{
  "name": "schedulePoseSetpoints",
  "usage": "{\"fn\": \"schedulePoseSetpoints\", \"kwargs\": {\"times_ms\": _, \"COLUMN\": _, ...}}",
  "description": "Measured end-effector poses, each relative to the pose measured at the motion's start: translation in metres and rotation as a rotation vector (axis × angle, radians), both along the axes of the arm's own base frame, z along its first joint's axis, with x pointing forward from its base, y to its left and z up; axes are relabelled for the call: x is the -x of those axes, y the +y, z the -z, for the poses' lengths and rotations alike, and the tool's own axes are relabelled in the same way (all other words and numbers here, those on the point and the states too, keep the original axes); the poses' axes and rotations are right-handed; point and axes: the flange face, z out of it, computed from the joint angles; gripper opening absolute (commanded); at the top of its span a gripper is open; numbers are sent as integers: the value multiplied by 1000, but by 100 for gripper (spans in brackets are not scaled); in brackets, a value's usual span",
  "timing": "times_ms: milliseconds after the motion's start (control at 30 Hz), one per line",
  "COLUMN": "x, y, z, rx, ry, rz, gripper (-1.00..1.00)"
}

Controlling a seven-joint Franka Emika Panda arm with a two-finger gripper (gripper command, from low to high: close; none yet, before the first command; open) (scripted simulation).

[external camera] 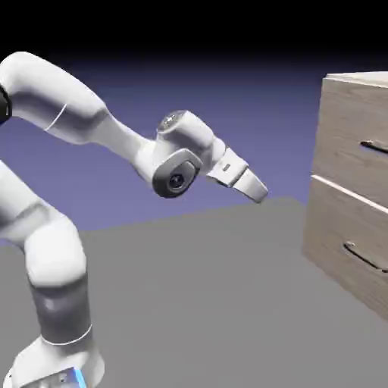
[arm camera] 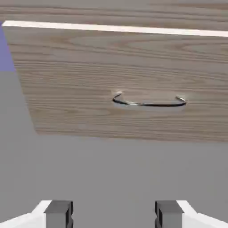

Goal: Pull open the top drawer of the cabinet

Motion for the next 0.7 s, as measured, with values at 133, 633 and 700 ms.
{"fn": "schedulePoseSetpoints", "kwargs": {"times_ms": 133, "x": 1, "y": -24, "z": -41, "rx": -101, "ry": -70, "rz": 152, "gripper": 0}}
{"fn": "schedulePoseSetpoints", "kwargs": {"times_ms": 633, "x": 25, "y": -53, "z": -168, "rx": -488, "ry": -365, "rz": 522, "gripper": 0}}
{"fn": "schedulePoseSetpoints", "kwargs": {"times_ms": 700, "x": 26, "y": -50, "z": -180, "rx": -537, "ry": -404, "rz": 547, "gripper": 0}}
